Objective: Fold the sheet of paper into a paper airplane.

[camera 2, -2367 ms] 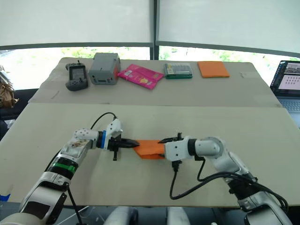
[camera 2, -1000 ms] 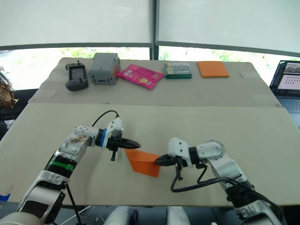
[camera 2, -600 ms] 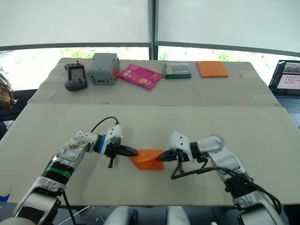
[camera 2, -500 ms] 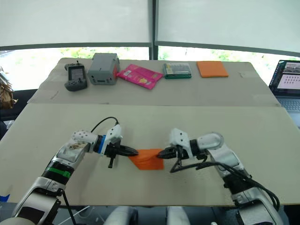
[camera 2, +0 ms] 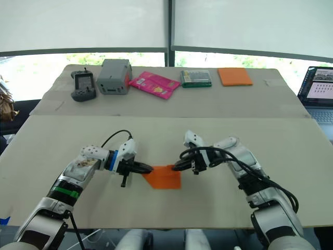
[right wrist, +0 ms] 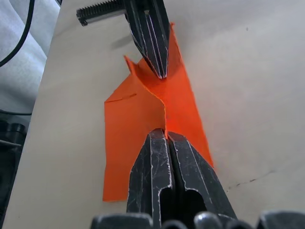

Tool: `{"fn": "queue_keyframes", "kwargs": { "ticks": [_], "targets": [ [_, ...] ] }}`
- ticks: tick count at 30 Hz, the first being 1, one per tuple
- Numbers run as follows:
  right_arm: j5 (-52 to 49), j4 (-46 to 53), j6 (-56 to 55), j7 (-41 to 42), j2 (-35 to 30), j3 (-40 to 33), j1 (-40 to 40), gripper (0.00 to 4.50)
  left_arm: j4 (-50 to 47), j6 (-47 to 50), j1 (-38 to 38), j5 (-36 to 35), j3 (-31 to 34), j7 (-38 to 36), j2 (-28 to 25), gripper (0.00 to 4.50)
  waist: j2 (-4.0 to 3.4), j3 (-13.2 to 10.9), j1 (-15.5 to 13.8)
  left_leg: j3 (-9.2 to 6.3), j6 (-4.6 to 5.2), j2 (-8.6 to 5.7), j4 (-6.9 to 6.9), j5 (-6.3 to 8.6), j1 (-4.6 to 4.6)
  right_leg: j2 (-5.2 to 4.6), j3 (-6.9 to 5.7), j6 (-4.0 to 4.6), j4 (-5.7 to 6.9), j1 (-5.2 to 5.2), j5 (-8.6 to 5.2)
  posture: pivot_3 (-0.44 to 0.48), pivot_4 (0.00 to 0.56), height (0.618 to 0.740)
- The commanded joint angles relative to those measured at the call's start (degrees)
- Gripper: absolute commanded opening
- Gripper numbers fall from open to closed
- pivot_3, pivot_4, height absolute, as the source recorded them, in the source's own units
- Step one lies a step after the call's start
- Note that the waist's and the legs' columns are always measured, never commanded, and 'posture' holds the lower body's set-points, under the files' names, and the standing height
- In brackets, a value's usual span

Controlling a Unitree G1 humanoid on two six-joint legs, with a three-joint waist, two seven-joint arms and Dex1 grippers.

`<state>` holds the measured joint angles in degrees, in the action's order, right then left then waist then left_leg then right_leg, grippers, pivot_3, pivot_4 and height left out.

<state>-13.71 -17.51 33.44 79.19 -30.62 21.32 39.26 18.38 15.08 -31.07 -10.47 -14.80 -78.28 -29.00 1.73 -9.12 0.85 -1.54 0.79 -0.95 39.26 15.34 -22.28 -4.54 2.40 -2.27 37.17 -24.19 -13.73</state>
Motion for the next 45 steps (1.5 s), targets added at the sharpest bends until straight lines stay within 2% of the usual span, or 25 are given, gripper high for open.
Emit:
{"fn": "queue_keyframes", "kwargs": {
  "ticks": [1, 7, 17, 21, 25, 29, 34, 45],
  "targets": [
    [0.3, -0.9, 1.6, 1.7, -0.1, 0.7, 1.7, 0.03, -0.9, -0.1, 0.9, 0.7, -1.0, 0.8, 0.3, 0.0, 0.0, 0.0, 0.0, 0.0, 0.0, 0.0, 0.0, 0.0, 0.0, 0.0, 0.0, 0.0, 0.0, -0.01, 0.0, 0.0, 0.15, 0.74],
    [-1.0, -5.5, 9.4, 2.5, 0.5, 0.0, 3.5, 0.03, -2.0, -0.1, 2.0, 0.4, -0.5, 2.1, 0.3, 0.0, -0.01, 0.0, -0.1, -0.01, 0.0, -0.02, 0.0, 0.0, 0.0, -0.03, 0.0, 0.0, 0.0, 0.01, 0.0, 0.0, 0.15, 0.74],
    [2.1, -7.8, 7.8, -0.5, 1.5, 1.4, 3.0, 0.03, -2.6, -2.1, 1.8, -3.2, 4.0, 3.5, 0.4, 0.0, 0.02, 0.1, 0.0, -0.02, 0.0, -0.02, 0.0, 0.0, 0.06, -0.04, -0.01, 0.0, 0.01, 0.06, 0.01, 0.0, 0.15, 0.74],
    [3.6, -8.5, 7.2, -2.3, 2.0, 1.5, 2.4, 0.03, -9.1, 1.6, 3.2, -10.1, 10.2, 4.2, -0.4, 0.0, 0.05, 0.1, 0.2, -0.02, -0.01, 0.02, 0.01, 0.0, 0.07, -0.03, -0.01, 0.01, 0.04, 0.04, 0.02, 0.0, 0.15, 0.74],
    [4.1, -8.4, 6.6, -1.9, 1.9, 2.0, 1.9, 0.03, -18.2, 7.9, 5.7, -14.4, 10.5, 4.9, -1.0, 0.0, 0.06, 0.2, 0.2, -0.04, -0.01, 0.03, 0.0, 0.0, 0.14, -0.04, 0.0, 0.01, 0.03, 0.12, 0.03, 0.0, 0.15, 0.74],
    [3.9, -8.5, 6.8, -2.2, 2.2, 1.8, 1.8, 0.03, -21.0, 9.5, 7.3, -11.5, 6.9, 6.3, -2.4, 0.0, 0.06, 0.2, 0.2, -0.03, -0.01, 0.02, 0.0, 0.01, 0.22, -0.04, 0.01, 0.01, 0.03, 0.19, 0.03, 0.0, 0.15, 0.74],
    [3.2, -8.3, 6.5, -2.4, 2.6, 0.6, 1.7, 0.03, -13.2, 4.6, 7.0, -6.0, 2.3, 7.6, -1.1, 0.0, 0.05, 0.2, 0.1, -0.03, -0.01, 0.02, 0.0, 0.01, 0.28, -0.01, 0.0, 0.02, 0.02, 0.23, 0.03, 0.0, 0.15, 0.74],
    [3.6, -3.9, 3.1, -3.1, 0.7, -0.9, -1.4, 0.03, -5.6, 0.0, 5.9, -2.9, 0.2, 8.0, 1.6, 0.0, 0.05, 0.2, -0.1, -0.02, -0.01, 0.0, 0.0, 0.01, 0.24, -0.06, 0.01, 0.02, 0.0, 0.22, 0.03, 0.0, 0.15, 0.74]
  ]
}}
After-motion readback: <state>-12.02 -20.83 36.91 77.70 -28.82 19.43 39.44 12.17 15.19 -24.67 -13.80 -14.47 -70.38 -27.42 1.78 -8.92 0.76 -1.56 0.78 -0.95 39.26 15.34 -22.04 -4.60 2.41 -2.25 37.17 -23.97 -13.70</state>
